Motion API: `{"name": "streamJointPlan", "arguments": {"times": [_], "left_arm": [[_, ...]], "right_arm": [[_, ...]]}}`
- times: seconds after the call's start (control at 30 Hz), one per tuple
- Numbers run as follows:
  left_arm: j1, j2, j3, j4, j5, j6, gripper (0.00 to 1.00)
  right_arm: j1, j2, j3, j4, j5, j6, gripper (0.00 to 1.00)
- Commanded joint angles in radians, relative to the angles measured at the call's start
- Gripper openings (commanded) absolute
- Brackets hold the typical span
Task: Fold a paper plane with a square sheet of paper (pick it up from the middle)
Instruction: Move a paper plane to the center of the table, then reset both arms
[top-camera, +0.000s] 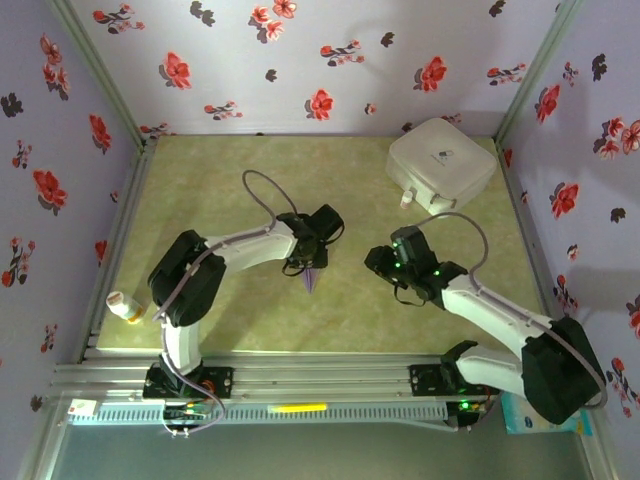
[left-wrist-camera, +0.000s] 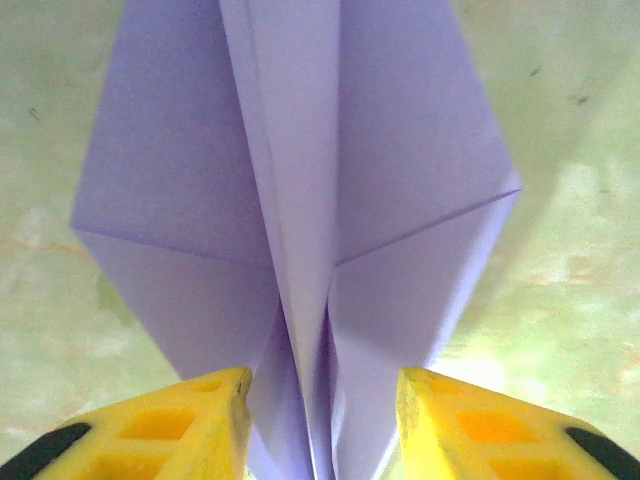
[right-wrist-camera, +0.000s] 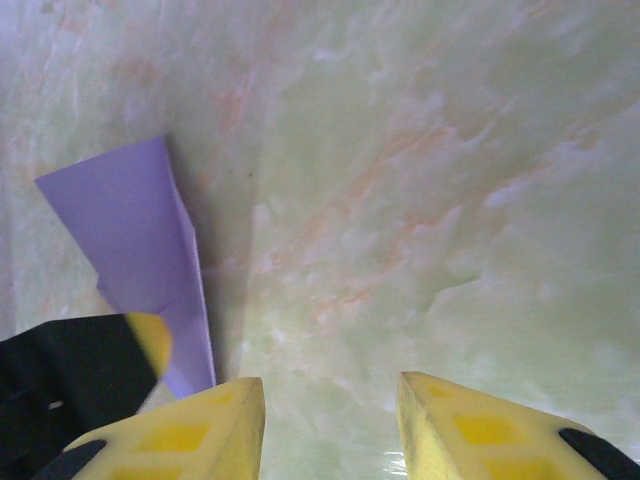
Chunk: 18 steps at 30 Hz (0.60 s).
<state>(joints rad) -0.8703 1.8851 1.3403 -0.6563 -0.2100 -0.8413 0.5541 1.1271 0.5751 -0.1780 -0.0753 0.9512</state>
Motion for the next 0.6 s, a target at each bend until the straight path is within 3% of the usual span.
{"name": "streamJointPlan", "arguments": {"times": [0.0, 0.17, 0.33, 0.5, 0.57], "left_arm": [[0.007, -0.064, 0.019, -0.035, -0.029, -0.022, 0.45], [0.008, -0.137, 0.013, -0.044, -0.064, 0.003, 0.46], [0.018, -0.271, -0.058, -0.011, -0.153, 0.083, 0.52], [0.103, -0.454, -0.221, 0.039, -0.245, 0.136, 0.6], [0.16, -0.521, -0.286, 0.055, -0.262, 0.171, 0.62]], "right_arm": [[-0.028, -0.049, 0.034, -0.108, 0.065, -0.063, 0.4], [-0.066, -0.126, 0.076, -0.22, 0.173, -0.159, 0.43], [-0.088, -0.194, 0.118, -0.284, 0.43, -0.345, 0.59], [-0.119, -0.186, 0.06, -0.108, 0.698, -0.626, 0.78], [-0.153, -0.155, 0.017, 0.014, 0.718, -0.73, 0.81]]}}
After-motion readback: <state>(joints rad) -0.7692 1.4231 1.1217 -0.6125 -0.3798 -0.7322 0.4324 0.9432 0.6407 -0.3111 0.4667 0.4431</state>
